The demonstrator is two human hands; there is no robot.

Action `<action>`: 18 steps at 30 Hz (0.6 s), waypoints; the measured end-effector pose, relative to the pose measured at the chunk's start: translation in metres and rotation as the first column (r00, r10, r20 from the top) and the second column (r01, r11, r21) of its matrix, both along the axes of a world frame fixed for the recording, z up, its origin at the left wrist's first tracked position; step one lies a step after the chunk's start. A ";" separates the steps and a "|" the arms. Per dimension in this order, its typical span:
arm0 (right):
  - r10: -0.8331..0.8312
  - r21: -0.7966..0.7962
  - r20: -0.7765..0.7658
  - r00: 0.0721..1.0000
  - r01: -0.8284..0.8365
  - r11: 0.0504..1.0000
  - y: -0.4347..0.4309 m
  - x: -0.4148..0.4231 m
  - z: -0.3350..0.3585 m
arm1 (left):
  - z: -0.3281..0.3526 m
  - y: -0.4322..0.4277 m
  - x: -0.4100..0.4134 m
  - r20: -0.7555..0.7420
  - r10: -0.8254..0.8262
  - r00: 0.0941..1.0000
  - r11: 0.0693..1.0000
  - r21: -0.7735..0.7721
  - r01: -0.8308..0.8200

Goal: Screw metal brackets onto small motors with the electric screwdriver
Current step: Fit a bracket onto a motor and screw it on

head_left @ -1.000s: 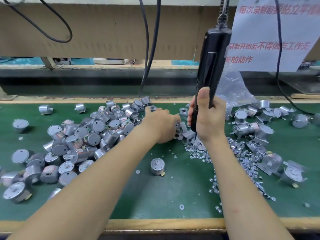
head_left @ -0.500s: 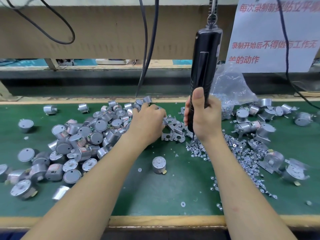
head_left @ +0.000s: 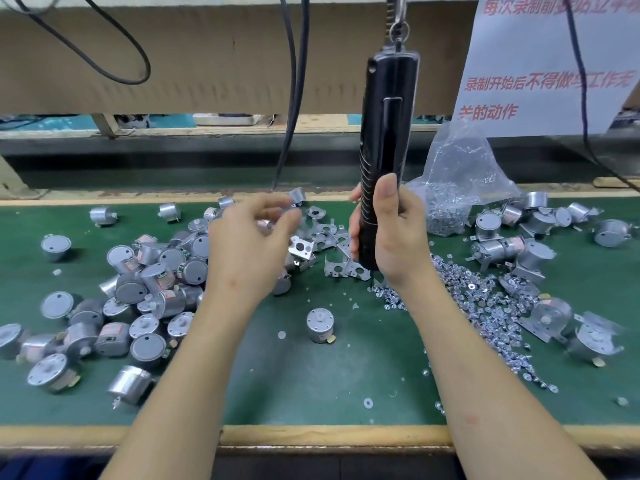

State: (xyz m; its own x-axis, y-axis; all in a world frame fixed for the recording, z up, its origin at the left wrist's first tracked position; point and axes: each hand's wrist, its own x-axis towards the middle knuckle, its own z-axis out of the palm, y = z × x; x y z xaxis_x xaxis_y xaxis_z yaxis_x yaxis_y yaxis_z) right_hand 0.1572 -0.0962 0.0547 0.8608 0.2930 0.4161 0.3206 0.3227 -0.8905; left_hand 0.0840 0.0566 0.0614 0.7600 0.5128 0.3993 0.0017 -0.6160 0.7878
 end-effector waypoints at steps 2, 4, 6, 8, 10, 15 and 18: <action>0.010 0.011 0.011 1.000 -0.010 1.000 0.004 -0.003 -0.003 | -0.014 -0.005 -0.023 0.002 0.017 1.000 1.000 -0.025 -0.017; 0.023 0.013 0.011 1.000 -0.023 1.000 0.010 -0.006 -0.005 | -0.030 -0.008 -0.041 -0.019 0.025 1.000 0.998 -0.055 -0.026; 0.042 0.007 0.007 0.999 -0.042 0.999 0.015 -0.007 -0.007 | -0.045 -0.007 -0.054 -0.062 0.012 0.998 0.995 -0.098 -0.018; 0.057 0.000 0.006 0.998 -0.057 0.998 0.019 -0.008 -0.010 | -0.056 -0.004 -0.062 -0.113 0.011 0.993 0.999 -0.047 -0.016; 0.055 0.003 0.007 0.998 -0.055 0.998 0.023 -0.010 -0.013 | -0.065 -0.002 -0.067 -0.180 0.032 0.983 0.988 0.156 -0.004; 0.050 -0.010 -0.007 0.999 -0.050 0.999 0.032 -0.017 -0.022 | -0.071 -0.011 -0.071 -0.167 0.045 0.985 0.886 0.461 0.038; 0.062 -0.011 -0.011 0.998 -0.062 0.998 0.032 -0.016 -0.022 | -0.069 -0.020 -0.073 -0.155 -0.201 0.967 0.865 0.436 0.249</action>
